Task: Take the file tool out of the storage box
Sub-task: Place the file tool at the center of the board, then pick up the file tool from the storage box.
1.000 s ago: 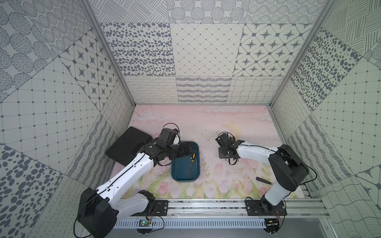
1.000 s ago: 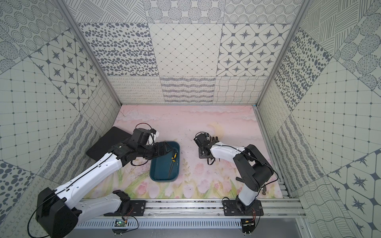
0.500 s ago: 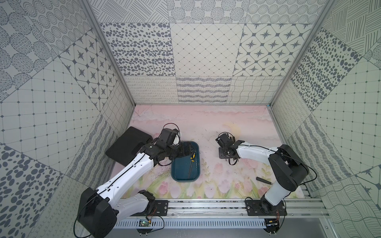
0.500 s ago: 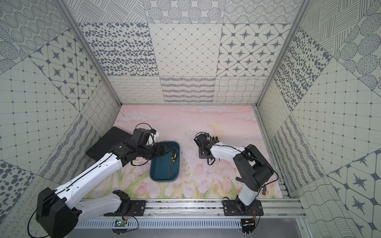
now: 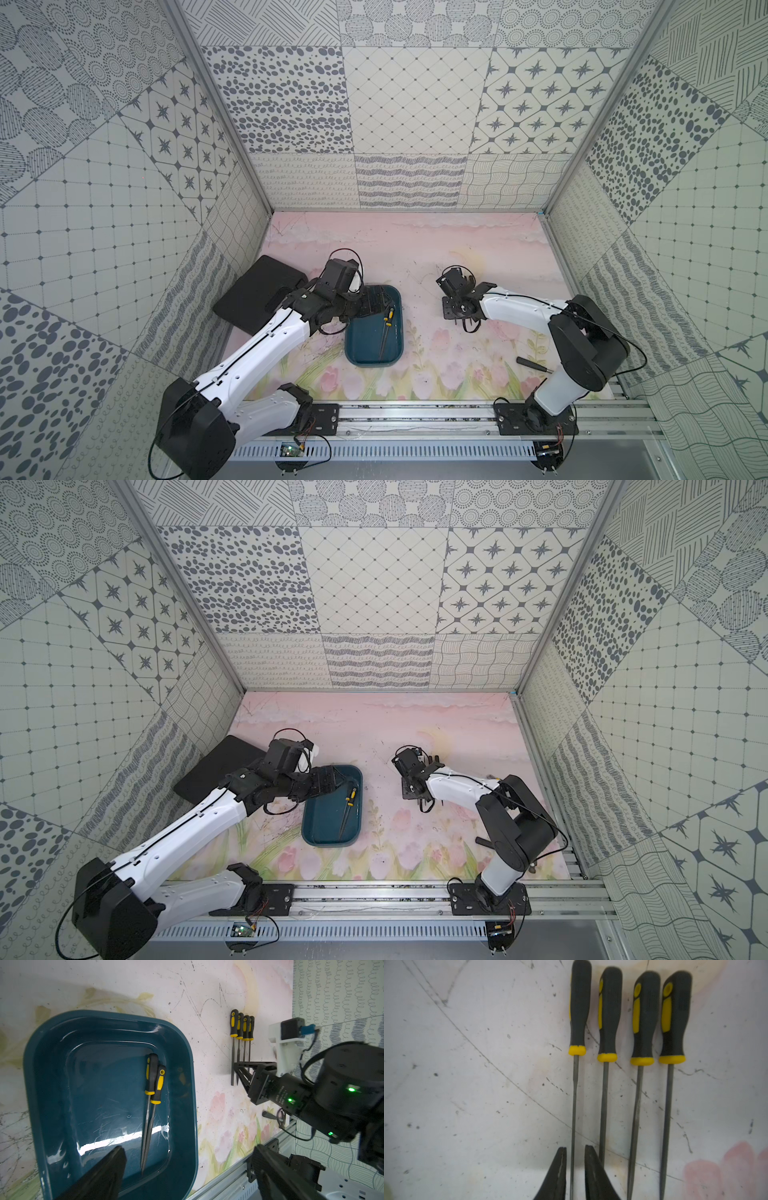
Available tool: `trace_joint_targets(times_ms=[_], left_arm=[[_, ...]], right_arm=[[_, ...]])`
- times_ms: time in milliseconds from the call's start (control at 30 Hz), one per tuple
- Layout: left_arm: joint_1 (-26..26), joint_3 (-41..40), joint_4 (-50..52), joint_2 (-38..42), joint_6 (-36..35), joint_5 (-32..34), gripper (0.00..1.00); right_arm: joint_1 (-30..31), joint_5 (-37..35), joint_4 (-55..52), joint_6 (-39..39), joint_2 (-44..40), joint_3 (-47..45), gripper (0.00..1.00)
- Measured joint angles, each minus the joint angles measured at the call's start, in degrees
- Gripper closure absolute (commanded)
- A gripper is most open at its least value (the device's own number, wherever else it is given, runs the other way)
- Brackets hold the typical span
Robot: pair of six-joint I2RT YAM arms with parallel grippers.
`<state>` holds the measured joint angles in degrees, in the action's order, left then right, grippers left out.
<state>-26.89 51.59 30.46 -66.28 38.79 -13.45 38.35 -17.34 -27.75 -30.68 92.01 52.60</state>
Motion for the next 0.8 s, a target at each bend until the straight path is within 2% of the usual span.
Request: trace_joint_targets(times_ms=[200,367,567,667,800], left_arm=[[0.0,1.7,0.7,-5.6,-1.4,3.1,0.05],[0.0,3.4,0.7,-11.2,-2.4,5.0,0.15],[-0.5,6.8,0.6,-18.5,-2.9,7.3,0.26],[-1.5,8.8,0.7,-22.0,-3.0,8.4,0.31],[-3.2,11.3,0.6,-26.5,-3.0,10.6,0.37]], right_arm=[[1.9,1.9,0.1,2.2,-9.3,0.0,0.64],[2.8,7.8,1.8,3.6,-16.0,-1.0,0.38],[3.6,13.4,3.3,4.4,-21.3,-3.7,0.17],[3.9,15.2,3.5,4.5,-22.7,-4.6,0.02],[4.0,16.4,3.7,4.4,-24.2,-6.0,0.02]])
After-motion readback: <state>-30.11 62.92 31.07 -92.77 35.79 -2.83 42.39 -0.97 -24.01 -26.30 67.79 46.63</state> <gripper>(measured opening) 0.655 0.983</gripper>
